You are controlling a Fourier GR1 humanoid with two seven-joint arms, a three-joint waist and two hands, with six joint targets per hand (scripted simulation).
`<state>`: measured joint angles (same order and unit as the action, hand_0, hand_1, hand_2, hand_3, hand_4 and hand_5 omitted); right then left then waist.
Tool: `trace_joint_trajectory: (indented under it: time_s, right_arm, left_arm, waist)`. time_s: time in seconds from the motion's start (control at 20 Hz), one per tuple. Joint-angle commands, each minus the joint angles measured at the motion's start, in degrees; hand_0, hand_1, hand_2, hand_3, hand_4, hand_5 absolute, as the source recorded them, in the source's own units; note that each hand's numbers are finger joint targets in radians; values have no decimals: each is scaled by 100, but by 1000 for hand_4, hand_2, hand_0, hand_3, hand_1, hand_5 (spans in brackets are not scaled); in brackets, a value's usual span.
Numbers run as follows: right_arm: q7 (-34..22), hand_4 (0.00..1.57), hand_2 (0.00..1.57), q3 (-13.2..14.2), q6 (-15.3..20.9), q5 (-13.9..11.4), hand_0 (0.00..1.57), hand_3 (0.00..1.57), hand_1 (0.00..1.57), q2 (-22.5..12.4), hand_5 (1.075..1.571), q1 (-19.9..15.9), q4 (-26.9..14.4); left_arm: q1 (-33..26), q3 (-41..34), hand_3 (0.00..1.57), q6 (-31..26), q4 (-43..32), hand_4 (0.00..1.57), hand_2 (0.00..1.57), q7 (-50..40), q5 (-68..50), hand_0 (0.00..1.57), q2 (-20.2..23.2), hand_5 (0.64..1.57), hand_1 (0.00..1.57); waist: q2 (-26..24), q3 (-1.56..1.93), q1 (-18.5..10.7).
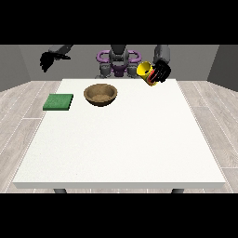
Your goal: Pick the cup and pour the ball into the bowl, then pick the bowl and place it on the pad
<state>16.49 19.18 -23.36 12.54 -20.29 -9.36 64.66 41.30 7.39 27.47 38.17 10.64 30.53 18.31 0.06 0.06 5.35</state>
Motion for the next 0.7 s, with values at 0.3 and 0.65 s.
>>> trace_joint_trajectory:
  time_s: [0.3,0.65]
  right_arm:
    - [-105,0,0,-2,-241,50,0,0,0,-164,1570,-196,-341]
    - [-55,0,0,-41,-208,-39,0,0,0,-115,1571,-154,-522]
  left_arm:
    - [1076,1173,1571,149,-299,1571,1571,-2067,2076,1537,-233,1165,1537]
    - [1324,2535,1571,-196,-595,1380,1571,-3010,3823,1501,-895,1400,1501]
  waist:
    - [-273,9,195]
    - [-543,7,252]
